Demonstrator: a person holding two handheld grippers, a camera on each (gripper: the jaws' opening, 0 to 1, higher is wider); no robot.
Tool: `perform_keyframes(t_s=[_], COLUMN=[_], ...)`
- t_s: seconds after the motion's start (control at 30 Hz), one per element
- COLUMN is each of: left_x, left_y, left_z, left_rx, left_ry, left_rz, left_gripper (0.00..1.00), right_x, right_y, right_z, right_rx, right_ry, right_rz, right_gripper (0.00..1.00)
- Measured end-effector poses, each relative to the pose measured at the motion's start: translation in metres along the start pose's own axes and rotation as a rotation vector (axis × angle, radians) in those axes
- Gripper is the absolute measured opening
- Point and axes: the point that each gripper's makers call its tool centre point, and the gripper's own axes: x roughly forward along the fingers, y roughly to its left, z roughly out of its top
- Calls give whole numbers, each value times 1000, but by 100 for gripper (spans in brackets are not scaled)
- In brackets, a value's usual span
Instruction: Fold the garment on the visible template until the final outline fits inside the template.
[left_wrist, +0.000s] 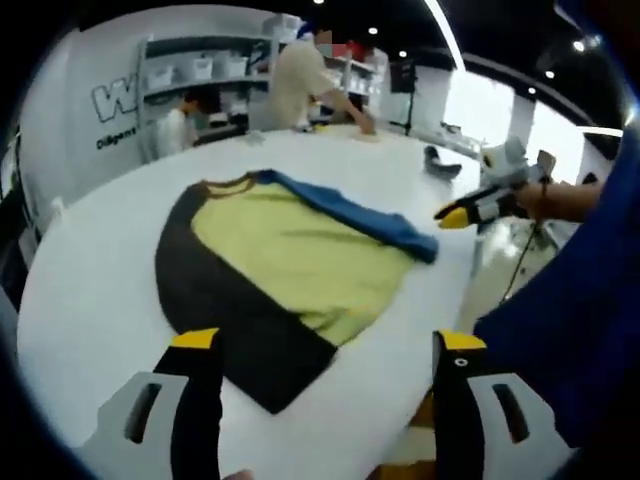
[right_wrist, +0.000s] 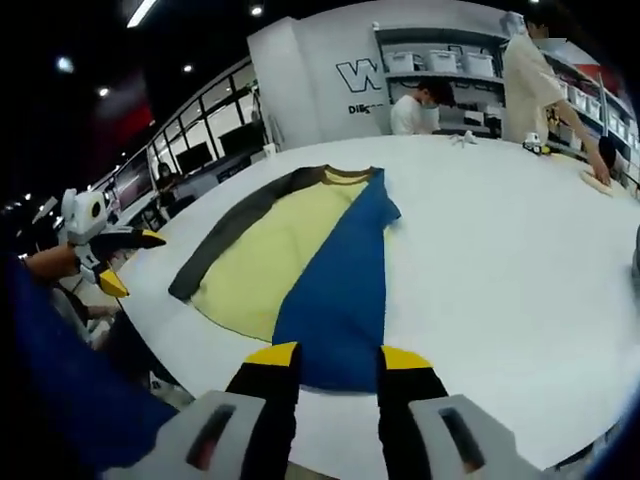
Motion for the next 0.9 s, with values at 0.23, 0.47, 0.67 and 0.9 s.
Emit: perform_keyframes(t_s=[0.23, 0.47, 0.67, 0.9], left_x=[-27, -41, -52, -65], left_y=[-28, -45, -60, -81], left_z=[-11, -21, -33, -57], left_rx=[-31, -52, -60, -85], left_ry=[13, 20, 34, 59], left_rz=[-13, -17, -18, -40], left_gripper=[97, 99, 99, 99], right_x=[-27, -37, -47, -64], right_y=[35, 49, 62, 69], right_z=[-41, -63, -83, -106], right_rx=[50, 77, 100, 133], right_ry=[35, 50, 66, 73], right_rz=[3, 5, -3, -33], right_gripper=[27, 29, 29, 27])
